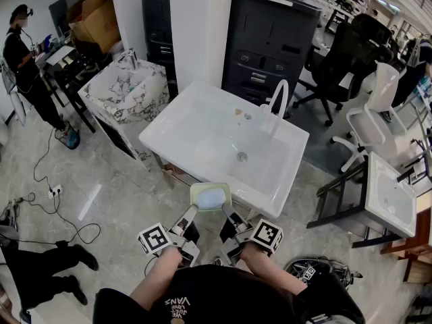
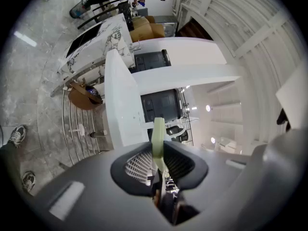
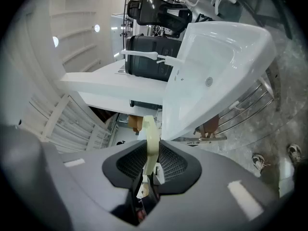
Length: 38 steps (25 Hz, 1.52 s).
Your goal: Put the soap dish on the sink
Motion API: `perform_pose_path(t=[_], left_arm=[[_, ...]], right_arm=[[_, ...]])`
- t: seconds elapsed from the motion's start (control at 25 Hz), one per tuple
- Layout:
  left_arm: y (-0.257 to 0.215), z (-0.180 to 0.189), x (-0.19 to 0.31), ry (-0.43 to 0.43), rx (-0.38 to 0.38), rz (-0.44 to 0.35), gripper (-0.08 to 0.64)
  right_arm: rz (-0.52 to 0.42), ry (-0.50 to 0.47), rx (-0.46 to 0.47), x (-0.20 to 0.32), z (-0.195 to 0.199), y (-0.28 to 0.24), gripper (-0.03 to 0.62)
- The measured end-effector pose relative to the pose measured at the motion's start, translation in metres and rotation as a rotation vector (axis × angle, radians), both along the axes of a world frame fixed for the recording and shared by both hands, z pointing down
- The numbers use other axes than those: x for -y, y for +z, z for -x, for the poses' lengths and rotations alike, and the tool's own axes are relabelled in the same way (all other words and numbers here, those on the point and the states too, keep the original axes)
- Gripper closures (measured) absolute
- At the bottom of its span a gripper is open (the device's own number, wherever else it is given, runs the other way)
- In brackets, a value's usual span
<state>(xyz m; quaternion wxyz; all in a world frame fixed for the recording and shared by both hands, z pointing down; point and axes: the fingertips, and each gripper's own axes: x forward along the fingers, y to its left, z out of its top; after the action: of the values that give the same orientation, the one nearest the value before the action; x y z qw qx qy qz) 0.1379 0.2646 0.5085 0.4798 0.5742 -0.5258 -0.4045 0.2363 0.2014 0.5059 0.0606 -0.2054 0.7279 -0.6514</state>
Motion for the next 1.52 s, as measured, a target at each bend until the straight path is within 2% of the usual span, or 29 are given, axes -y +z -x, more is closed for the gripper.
perform_pose_path(t=[0.12,0.28,0.4,0.56,0.8,0.92,1.04,1.24,1.52], left_arm=[[0.003,0.000,0.001,0.008,-0.007,0.002,0.436],[0.004,0.010,0.008,0.014,-0.014,0.015,0.436],[0.003,0.020,0.017,0.030,-0.023,-0.006,0.436],[0.008,0.045,0.026,0.056,-0.023,0.020,0.436],[0.004,0.089,0.046,0.138,-0.006,-0.008,0.436],[0.003,0.111,0.055,0.180,0.020,-0.005,0.436],[0.004,0.126,0.062,0.205,0.009,0.005,0.436],[0.004,0.142,0.083,0.228,0.014,-0.031,0.436],[0.011,0.159,0.116,0.224,0.001,0.003,0.436]], right_arm=[[-0.020,0.003,0.038,0.003,0.004,-0.003,0.515],[-0.034,0.025,0.015,0.009,0.010,-0.004,0.515],[-0.035,0.042,-0.003,0.015,0.020,-0.002,0.515],[-0.026,0.075,-0.026,0.023,0.040,0.001,0.515],[-0.029,0.140,-0.004,0.034,0.082,0.001,0.515],[-0.038,0.180,-0.003,0.039,0.100,0.000,0.515],[-0.039,0.201,-0.013,0.045,0.114,0.001,0.515],[-0.016,0.225,-0.047,0.059,0.127,0.008,0.515],[-0.005,0.212,-0.022,0.095,0.148,0.009,0.515]])
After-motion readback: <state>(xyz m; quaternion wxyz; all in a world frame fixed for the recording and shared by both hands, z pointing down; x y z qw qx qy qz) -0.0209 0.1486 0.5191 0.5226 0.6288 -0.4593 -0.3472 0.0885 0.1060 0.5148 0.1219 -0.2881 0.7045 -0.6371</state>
